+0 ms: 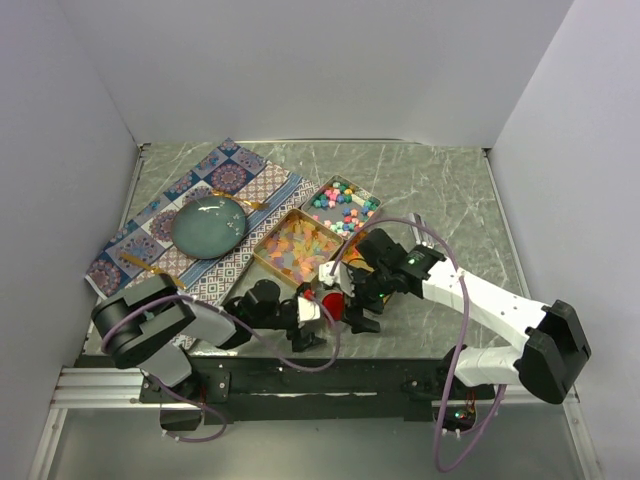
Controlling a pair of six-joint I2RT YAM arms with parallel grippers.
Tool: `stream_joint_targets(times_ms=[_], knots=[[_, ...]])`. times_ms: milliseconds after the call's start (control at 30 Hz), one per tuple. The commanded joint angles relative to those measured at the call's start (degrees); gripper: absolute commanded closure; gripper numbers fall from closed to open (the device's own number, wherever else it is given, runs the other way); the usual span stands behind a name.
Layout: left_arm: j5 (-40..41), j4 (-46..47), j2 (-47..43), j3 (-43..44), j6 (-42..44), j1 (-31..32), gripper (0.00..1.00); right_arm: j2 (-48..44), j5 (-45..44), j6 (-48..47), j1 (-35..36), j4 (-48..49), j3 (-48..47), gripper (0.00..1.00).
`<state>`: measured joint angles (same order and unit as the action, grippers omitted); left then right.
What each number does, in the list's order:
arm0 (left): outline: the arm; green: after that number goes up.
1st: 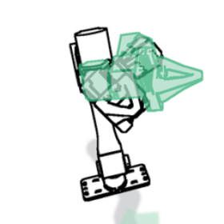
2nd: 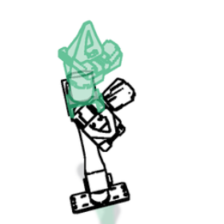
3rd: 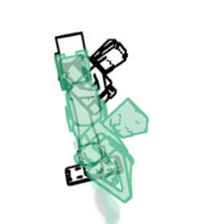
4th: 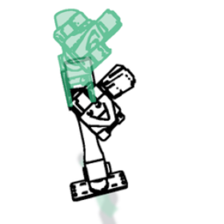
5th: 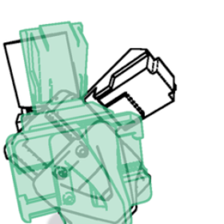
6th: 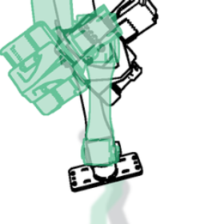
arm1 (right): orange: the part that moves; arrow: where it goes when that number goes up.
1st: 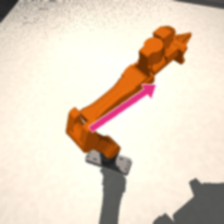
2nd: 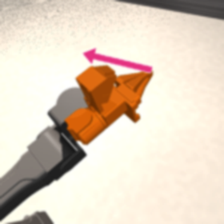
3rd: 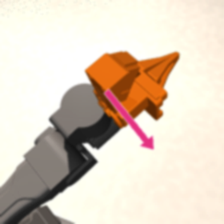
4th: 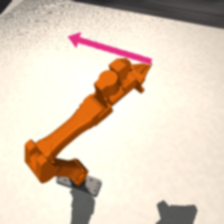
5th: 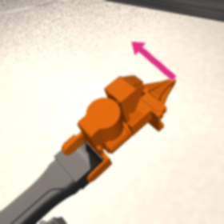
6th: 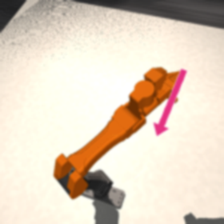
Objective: Pack the candies
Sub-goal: Screw the bottle lid onto the packing bottle, then reset both arms
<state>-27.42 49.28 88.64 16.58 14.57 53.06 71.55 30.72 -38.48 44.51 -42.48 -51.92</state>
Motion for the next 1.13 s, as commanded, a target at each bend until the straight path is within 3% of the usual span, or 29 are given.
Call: stream_joint_targets(times_ms=[0, 200, 267, 333, 500, 567, 633, 700, 800, 933, 1100], knots=[[-3.0, -5.7, -5.0, -0.5, 4.1, -0.3, 0.03, -1.6, -2.7, -1.9, -2.1, -6.6, -2.0, 0.0], [-2.6, -16.5, -17.1, 1.2, 4.7, -4.3, 0.03, -5.1, -7.2, -1.6, -7.9, -9.6, -2.6, 0.0], [-3.9, -24.5, -22.1, 2.6, 5.0, -6.3, 0.03, -6.6, -7.9, 0.1, -11.2, -8.9, -4.1, 0.0], [-6.8, -30.4, -30.4, 4.3, 2.7, -8.7, 0.03, -8.7, -10.6, 6.0, -17.0, -5.6, -5.6, 0.0], [3.9, -45.1, -38.2, 13.6, 2.6, -12.0, 0.03, -10.8, -25.8, 24.5, -27.4, 4.9, -9.8, 0.0], [7.6, -46.4, -38.6, 18.3, 0.1, -14.7, 0.03, -9.9, -31.5, 29.8, -29.2, 7.6, -11.6, 0.0], [16.7, -45.7, -37.5, 22.8, -6.5, -16.0, 0.03, -7.4, -37.2, 36.6, -31.7, 8.8, -13.4, 0.0], [25.3, -44.7, -34.7, 25.7, -14.2, -18.6, 0.03, -7.4, -36.9, 43.4, -34.1, 10.7, -13.0, 0.0], [27.2, -42.9, -31.0, 30.1, -25.7, -25.6, 0.03, -9.1, -41.3, 49.2, -35.6, 13.6, -12.3, 0.0], [31.8, -44.1, -24.9, 36.0, -33.1, -32.2, 0.03, -12.3, -44.9, 49.2, -35.6, 10.9, -13.9, 0.0], [31.6, -43.7, -19.3, 39.5, -39.3, -37.6, 0.03, -18.2, -44.5, 50.6, -35.6, 9.7, -11.8, 0.0]])
